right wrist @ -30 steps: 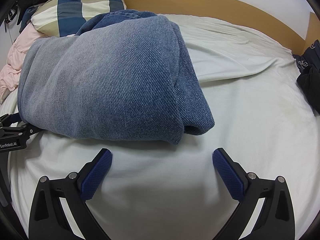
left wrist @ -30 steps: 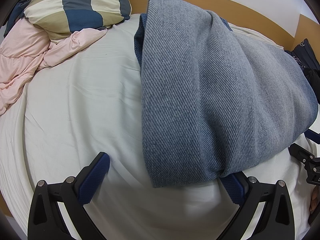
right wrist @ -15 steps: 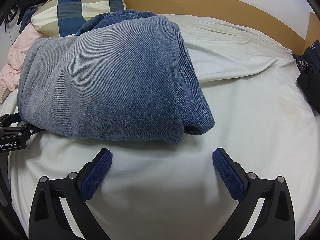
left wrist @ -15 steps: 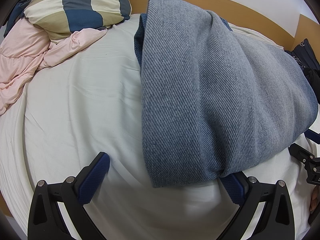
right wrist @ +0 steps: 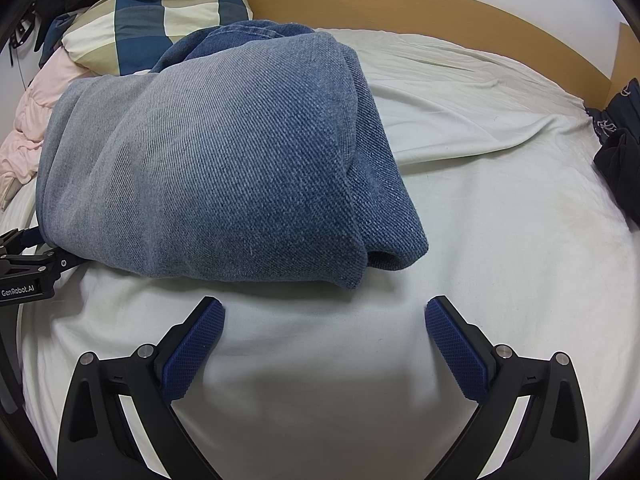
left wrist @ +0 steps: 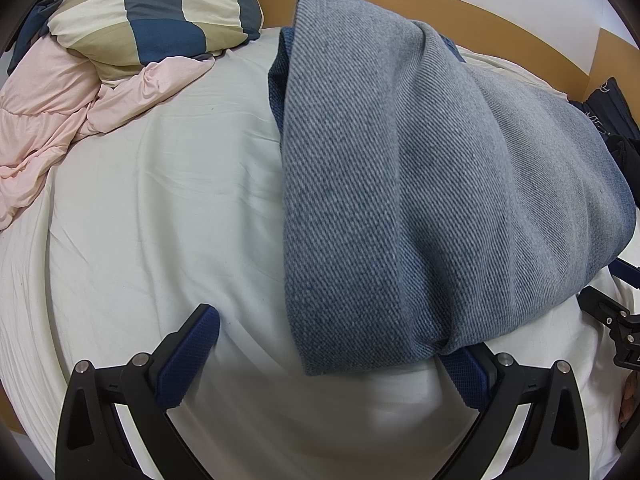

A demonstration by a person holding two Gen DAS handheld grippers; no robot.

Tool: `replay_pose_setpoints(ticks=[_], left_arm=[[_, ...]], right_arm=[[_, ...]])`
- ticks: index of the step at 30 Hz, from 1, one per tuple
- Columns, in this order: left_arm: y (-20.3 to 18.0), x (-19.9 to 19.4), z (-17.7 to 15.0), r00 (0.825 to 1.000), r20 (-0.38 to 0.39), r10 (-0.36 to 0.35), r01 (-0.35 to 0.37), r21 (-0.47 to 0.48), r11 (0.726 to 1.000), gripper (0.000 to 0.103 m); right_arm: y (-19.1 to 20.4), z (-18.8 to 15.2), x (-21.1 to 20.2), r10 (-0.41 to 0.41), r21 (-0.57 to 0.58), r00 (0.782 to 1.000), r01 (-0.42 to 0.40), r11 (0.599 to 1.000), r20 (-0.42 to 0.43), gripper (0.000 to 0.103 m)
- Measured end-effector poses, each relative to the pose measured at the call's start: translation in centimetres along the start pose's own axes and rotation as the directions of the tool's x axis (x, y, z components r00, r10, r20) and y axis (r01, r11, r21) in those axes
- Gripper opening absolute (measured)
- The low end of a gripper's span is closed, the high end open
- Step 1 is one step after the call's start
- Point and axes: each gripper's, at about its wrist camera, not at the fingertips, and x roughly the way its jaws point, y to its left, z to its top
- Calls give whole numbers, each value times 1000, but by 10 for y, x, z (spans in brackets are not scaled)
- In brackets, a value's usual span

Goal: Fold clothes

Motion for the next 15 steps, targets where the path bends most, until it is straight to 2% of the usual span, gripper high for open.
replay_pose_setpoints(ticks=[15], left_arm=[[1,1,0,1000,0,0,0,0,1000,103]], right_arm=[[-12,-6,-1,3,3,1000,-3,1000,1,103]])
